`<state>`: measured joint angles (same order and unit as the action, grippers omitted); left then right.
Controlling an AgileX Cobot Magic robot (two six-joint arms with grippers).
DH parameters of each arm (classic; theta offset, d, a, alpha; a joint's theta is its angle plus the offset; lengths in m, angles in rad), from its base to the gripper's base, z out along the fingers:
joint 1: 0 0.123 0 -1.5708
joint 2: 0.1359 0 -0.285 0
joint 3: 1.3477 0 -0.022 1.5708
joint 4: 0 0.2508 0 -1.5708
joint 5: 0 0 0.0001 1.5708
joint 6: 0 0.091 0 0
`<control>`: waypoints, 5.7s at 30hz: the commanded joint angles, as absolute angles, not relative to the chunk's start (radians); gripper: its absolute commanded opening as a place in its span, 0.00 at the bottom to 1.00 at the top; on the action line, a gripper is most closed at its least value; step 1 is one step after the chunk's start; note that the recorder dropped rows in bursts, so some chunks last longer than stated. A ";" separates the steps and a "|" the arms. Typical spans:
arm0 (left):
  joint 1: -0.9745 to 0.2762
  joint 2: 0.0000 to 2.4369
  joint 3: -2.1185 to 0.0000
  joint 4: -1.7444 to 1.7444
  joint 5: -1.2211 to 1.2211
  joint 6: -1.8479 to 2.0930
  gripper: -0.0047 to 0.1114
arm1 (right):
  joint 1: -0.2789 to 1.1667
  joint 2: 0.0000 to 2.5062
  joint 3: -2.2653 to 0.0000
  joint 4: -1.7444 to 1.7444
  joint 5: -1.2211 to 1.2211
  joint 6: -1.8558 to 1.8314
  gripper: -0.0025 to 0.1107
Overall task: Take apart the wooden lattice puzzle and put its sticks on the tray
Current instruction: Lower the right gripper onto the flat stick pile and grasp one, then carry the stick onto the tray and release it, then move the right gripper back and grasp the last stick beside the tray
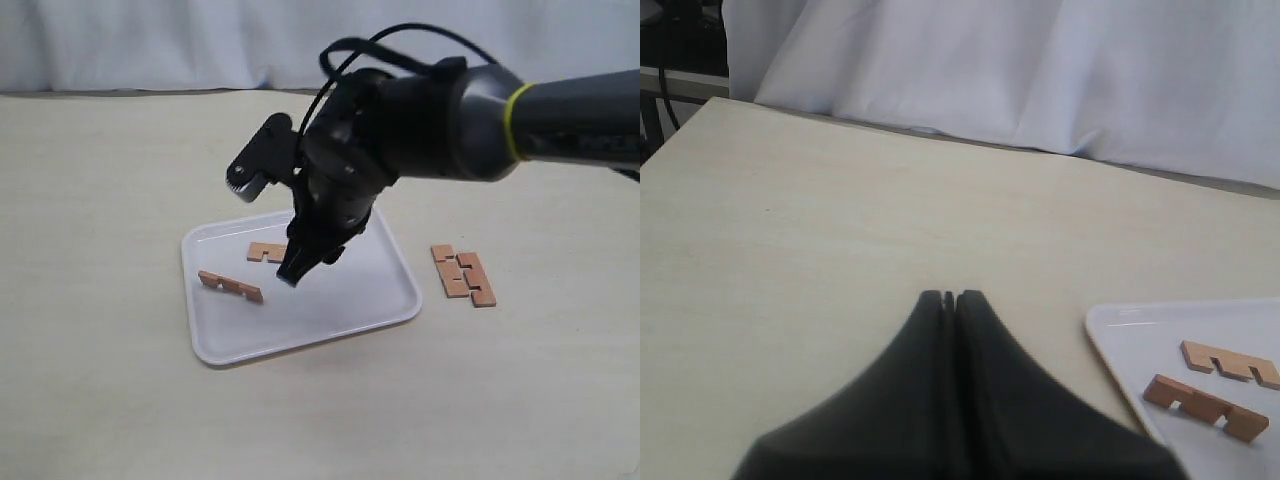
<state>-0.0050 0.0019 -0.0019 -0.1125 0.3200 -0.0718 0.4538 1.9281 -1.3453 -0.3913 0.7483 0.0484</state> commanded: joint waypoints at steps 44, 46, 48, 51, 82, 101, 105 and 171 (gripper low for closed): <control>-0.012 0.000 0.000 -0.113 0.309 -0.075 0.04 | -0.102 1.870 -1.007 -0.015 0.562 0.039 0.55; -0.012 0.000 0.000 -0.113 0.309 -0.075 0.04 | -0.102 1.870 -1.007 -0.015 0.558 0.039 0.55; -0.012 0.000 0.000 -0.113 0.309 -0.075 0.04 | -0.102 1.870 -1.007 -0.015 0.551 0.039 0.55; -0.012 0.000 0.000 -0.113 0.309 -0.075 0.04 | -0.102 1.870 -1.007 -0.015 0.546 0.039 0.55; -0.012 0.000 0.000 -0.113 0.309 -0.075 0.04 | -0.014 1.941 -1.091 -0.173 0.607 0.217 0.43; -0.012 0.000 0.000 -0.113 0.309 -0.075 0.04 | -0.046 1.988 -1.091 -0.143 0.592 0.232 0.43; -0.012 0.000 0.000 -0.113 0.309 -0.075 0.04 | -0.046 1.988 -1.091 -0.143 0.592 0.232 0.31; -0.012 0.000 0.000 -0.113 0.309 -0.075 0.04 | 0.072 1.803 -1.116 -0.239 0.678 0.280 0.56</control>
